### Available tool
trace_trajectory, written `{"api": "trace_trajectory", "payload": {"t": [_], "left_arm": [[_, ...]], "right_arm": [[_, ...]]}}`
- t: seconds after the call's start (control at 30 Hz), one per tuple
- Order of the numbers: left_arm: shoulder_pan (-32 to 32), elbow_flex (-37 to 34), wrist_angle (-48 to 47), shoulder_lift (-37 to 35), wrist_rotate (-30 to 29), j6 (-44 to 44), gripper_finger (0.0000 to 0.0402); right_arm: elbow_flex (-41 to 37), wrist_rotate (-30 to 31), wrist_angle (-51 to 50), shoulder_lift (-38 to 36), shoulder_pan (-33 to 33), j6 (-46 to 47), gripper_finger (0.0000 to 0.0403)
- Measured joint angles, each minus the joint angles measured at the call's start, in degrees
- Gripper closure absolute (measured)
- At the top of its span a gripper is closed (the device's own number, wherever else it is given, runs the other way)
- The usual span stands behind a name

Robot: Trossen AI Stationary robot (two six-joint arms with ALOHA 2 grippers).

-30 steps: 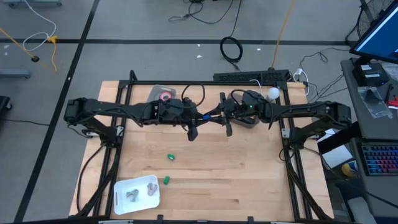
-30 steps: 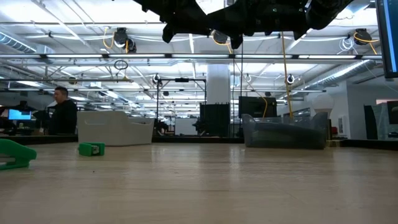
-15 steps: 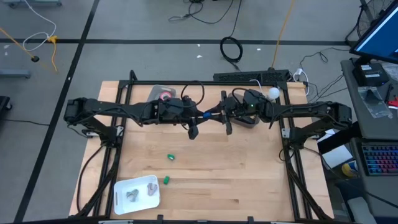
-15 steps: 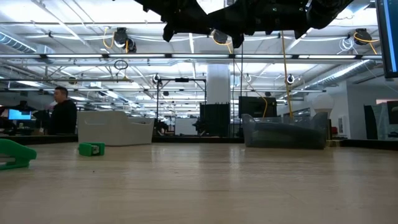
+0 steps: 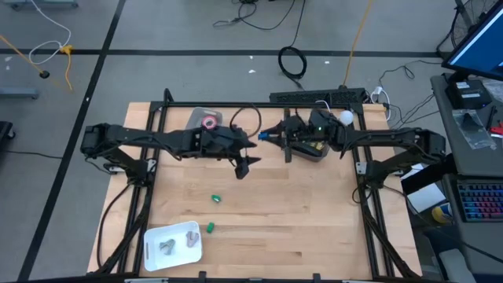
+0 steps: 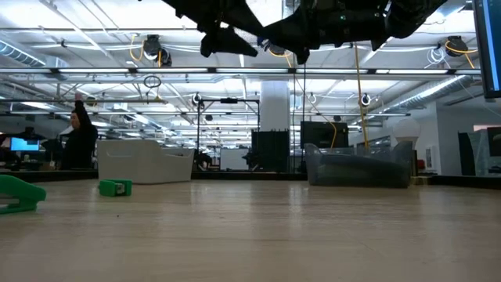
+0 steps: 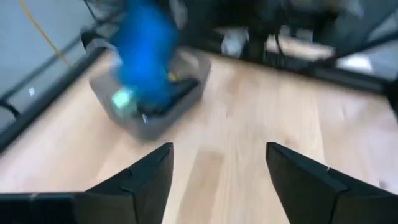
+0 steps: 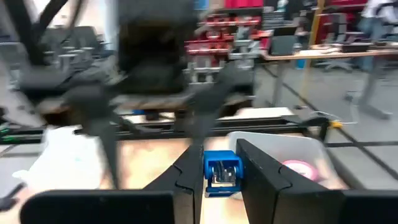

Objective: Pick and place Stapler, Stapler remover, tape
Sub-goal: Put the blue stapler into the black bin

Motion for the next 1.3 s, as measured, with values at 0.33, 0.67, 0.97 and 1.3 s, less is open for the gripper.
{"api": "trace_trajectory", "payload": {"t": [0.33,0.67,0.97,1.3], "left_arm": [[0.8,0.0,-17.2,0.0,-1.0,-6.0,0.0143],[1.1,0.0,-19.0,0.0,-1.2,-2.7,0.0138],[1.1,0.0,-19.1,0.0,-1.3,-2.7,0.014],[1.1,0.0,-19.0,0.0,-1.3,-2.8,0.0143]], "right_arm": [[0.0,5.6,-19.0,-9.1,-6.5,-4.5,0.0334],[-1.8,15.3,-40.8,-17.9,-9.2,-5.6,0.0329],[-14.1,24.5,-42.9,-27.4,-9.2,1.2,0.033],[-24.8,32.8,-42.8,-35.3,-9.1,10.6,0.0331]]}}
